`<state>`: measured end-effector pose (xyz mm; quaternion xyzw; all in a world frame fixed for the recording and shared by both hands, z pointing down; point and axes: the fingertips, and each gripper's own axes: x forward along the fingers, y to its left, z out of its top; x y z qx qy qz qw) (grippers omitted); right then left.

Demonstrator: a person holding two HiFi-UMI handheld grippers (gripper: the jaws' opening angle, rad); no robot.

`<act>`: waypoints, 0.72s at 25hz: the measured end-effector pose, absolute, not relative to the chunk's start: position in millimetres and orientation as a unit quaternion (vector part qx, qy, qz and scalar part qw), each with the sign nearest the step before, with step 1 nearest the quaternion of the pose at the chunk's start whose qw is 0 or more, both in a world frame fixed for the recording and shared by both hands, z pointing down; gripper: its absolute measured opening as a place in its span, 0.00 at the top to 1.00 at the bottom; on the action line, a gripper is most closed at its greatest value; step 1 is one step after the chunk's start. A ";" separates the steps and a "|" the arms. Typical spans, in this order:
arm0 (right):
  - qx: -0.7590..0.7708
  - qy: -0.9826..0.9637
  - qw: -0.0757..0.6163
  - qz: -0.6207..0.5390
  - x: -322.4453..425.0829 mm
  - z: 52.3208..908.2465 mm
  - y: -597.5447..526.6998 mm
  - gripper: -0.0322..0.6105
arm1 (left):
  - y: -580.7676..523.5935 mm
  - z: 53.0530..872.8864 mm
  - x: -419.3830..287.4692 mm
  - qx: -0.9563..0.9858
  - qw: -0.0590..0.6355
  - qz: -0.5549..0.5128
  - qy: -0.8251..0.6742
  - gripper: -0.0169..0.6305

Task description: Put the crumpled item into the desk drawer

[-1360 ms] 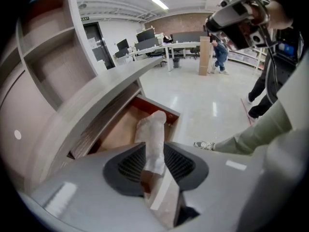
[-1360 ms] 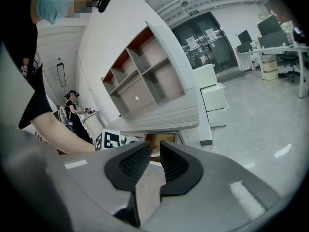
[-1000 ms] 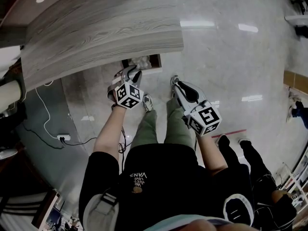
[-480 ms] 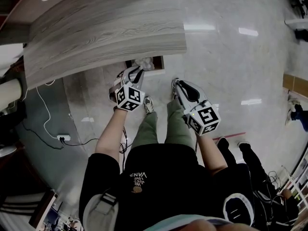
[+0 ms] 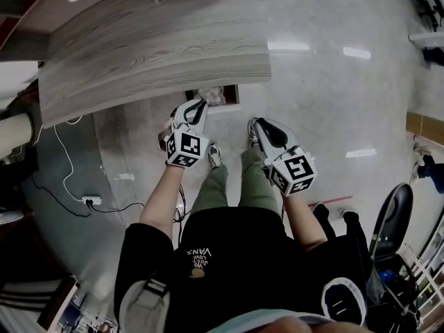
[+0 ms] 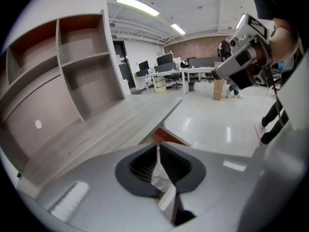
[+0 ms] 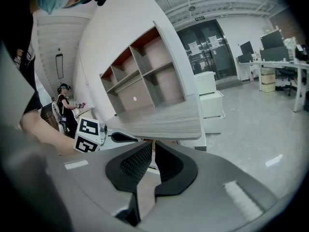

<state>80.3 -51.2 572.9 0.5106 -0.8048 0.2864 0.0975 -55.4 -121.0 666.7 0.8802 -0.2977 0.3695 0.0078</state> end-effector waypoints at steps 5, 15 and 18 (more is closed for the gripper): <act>0.517 -0.804 0.095 0.278 78.2 563.8 -51.5 0.95 | -118.4 644.8 -60.5 0.886 0.014 0.347 -0.309 0.89; 0.514 -0.813 0.092 0.258 74.4 542.3 -55.3 0.95 | -104.1 591.3 -61.2 0.894 0.017 0.298 -0.333 0.89; 0.511 -0.816 0.093 0.254 71.4 534.8 -56.8 0.95 | -101.2 575.1 -64.5 0.895 0.019 0.285 -0.343 0.89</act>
